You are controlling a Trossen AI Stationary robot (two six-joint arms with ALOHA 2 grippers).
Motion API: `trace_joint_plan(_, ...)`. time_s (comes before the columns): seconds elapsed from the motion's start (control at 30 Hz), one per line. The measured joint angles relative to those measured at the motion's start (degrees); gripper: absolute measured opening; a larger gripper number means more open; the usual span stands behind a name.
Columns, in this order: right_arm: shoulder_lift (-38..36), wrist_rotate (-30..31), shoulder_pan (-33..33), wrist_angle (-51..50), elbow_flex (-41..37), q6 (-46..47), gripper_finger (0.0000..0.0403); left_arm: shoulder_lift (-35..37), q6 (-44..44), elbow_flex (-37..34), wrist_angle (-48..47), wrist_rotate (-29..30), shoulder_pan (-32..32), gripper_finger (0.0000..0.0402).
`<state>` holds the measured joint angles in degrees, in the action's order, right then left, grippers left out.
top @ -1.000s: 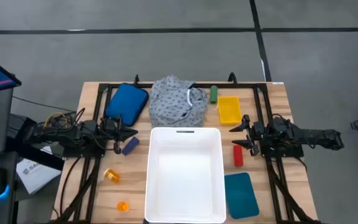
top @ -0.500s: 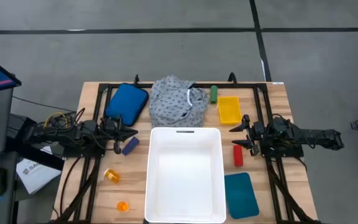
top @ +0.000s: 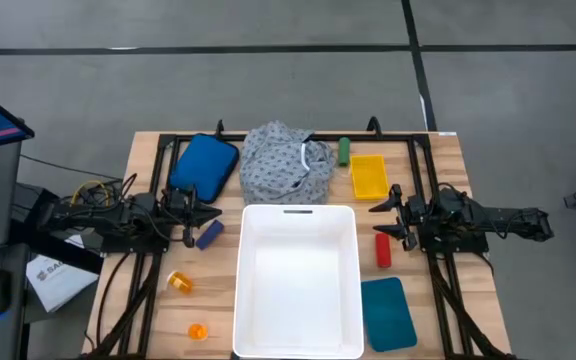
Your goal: Pick & place medical supplies in basket/bin
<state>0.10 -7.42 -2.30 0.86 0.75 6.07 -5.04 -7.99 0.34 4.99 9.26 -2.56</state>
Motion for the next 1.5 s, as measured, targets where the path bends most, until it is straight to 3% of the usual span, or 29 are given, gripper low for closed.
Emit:
trace_joint_plan(0.33,0.02,-0.02,0.01,0.02,0.0,0.0,0.0239,-0.27,0.32,0.0,0.46,2.23,0.0,0.0001)
trace_joint_plan(0.83,0.01,-0.02,0.0,0.01,0.0,0.01,0.0239,-0.49,-6.3,0.0,6.38,4.4,-0.01,0.0001)
trace_joint_plan(1.5,0.0,-0.02,0.01,0.02,0.0,0.0,0.0239,-1.34,-9.58,0.0,2.57,4.39,-0.01,0.0001)
